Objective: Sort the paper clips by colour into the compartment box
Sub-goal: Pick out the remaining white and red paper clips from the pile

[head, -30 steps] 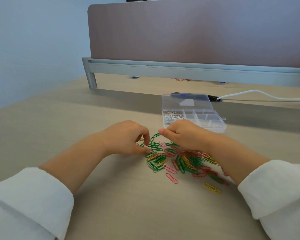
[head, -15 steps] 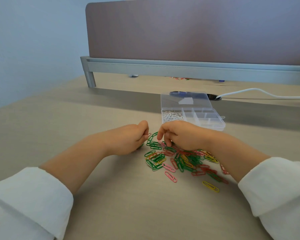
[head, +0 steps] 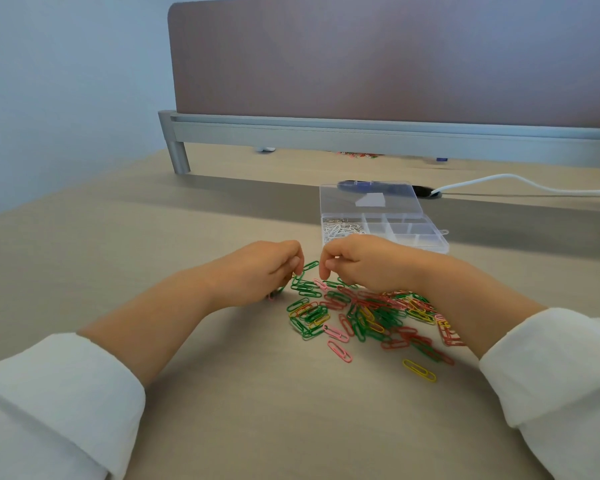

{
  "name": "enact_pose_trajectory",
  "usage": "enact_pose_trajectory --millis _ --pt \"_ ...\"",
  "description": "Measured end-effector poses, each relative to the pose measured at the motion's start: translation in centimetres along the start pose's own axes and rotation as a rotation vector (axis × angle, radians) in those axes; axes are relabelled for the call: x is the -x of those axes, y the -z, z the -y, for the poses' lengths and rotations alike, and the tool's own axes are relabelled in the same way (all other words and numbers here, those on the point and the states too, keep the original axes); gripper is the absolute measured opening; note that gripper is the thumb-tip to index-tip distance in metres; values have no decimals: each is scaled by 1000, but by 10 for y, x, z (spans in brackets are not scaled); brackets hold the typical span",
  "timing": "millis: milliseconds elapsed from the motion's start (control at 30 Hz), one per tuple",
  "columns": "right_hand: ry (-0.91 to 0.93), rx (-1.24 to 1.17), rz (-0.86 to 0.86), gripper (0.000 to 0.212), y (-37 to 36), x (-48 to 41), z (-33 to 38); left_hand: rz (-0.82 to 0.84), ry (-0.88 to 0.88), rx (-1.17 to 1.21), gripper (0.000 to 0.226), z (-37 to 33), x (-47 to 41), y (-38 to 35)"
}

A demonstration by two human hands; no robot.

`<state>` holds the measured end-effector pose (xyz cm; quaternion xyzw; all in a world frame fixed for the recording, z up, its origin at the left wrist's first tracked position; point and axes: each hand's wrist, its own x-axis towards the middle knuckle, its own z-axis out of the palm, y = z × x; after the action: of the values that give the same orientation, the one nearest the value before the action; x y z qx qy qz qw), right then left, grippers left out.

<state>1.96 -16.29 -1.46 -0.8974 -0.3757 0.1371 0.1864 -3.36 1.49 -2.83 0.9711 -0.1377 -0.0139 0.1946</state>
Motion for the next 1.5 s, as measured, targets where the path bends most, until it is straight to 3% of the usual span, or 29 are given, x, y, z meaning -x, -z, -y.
enact_pose_trajectory --millis 200,367,500,600,800,1067,1500 --pt "62 19 73 9 1 2 -6 -165 24 38 40 -4 -1 -1" --pt "92 -7 79 7 0 -1 -9 -115 17 -15 41 -6 -3 -6" --pt "123 -60 83 16 1 -1 -8 -112 24 147 29 -5 -2 -7" --pt "129 -107 29 10 2 -1 -9 -101 60 216 29 -5 -1 -7" --pt "135 -62 98 13 2 -1 -10 -253 109 -15 25 -6 -2 4" --pt "100 -20 88 19 2 -2 -10 20 30 -106 14 -14 4 6" --pt "98 37 93 12 1 -2 -8 52 58 -80 5 -10 4 5"
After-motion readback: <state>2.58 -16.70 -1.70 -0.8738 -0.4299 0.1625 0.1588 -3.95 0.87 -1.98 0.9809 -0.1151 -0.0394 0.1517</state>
